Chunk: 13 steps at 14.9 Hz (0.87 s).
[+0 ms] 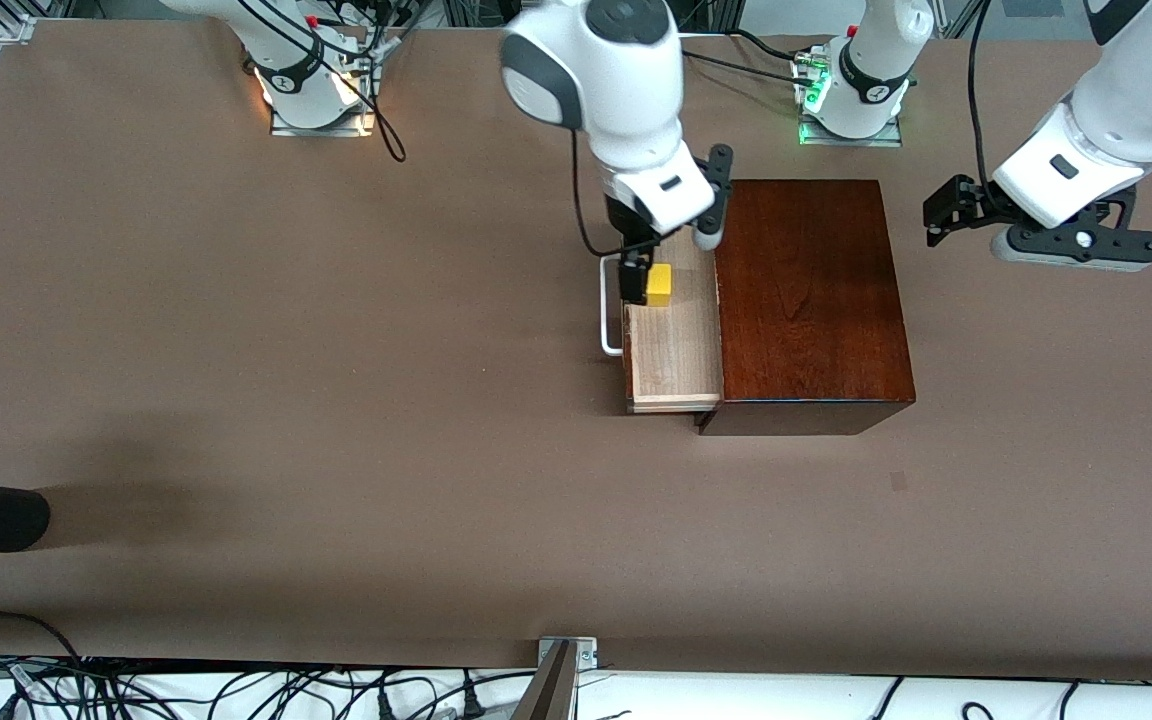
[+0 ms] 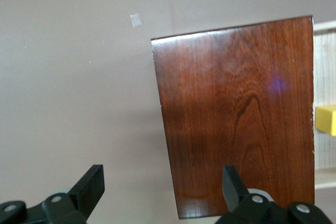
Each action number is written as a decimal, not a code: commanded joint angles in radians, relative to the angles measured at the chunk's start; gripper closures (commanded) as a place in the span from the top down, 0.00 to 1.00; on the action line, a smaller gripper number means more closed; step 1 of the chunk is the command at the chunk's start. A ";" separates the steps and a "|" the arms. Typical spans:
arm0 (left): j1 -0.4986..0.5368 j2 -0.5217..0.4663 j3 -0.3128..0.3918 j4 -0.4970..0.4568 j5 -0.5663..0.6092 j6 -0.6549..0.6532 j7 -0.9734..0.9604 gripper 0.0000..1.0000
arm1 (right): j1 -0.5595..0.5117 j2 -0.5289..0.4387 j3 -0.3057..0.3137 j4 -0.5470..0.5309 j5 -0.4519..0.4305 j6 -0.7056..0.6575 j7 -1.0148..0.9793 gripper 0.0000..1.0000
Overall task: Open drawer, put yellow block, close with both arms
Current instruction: 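Withdraw the right gripper from the drawer toward its rest pose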
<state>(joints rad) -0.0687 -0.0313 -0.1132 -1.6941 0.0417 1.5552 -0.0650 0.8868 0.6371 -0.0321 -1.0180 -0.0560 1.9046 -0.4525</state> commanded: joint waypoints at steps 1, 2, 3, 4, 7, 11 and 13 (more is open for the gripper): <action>-0.002 -0.001 -0.011 0.022 -0.031 -0.066 0.083 1.00 | -0.072 -0.120 -0.024 -0.034 0.019 -0.055 0.026 1.00; -0.002 0.001 -0.011 0.022 -0.046 -0.076 0.158 1.00 | -0.095 -0.138 -0.050 -0.034 0.019 -0.065 0.023 1.00; -0.002 0.001 -0.011 0.022 -0.057 -0.079 0.232 1.00 | -0.130 -0.157 -0.070 -0.034 0.022 -0.074 0.021 1.00; -0.002 0.002 -0.025 0.022 -0.057 -0.083 0.288 1.00 | -0.172 -0.184 -0.074 -0.034 0.019 -0.076 0.020 1.00; -0.002 0.022 -0.092 0.021 -0.066 -0.090 0.391 1.00 | -0.296 -0.235 -0.113 -0.037 0.021 -0.137 0.020 1.00; -0.017 0.098 -0.183 0.024 -0.164 -0.089 0.482 1.00 | -0.428 -0.301 -0.157 -0.059 0.085 -0.343 0.009 1.00; -0.043 0.183 -0.244 0.075 -0.174 -0.083 0.490 1.00 | -0.497 -0.385 -0.152 -0.175 0.128 -0.334 0.012 1.00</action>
<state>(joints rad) -0.0896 0.0530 -0.3053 -1.6935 -0.1070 1.4848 0.3850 0.4411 0.3769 -0.1951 -1.0464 0.0158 1.5763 -0.4523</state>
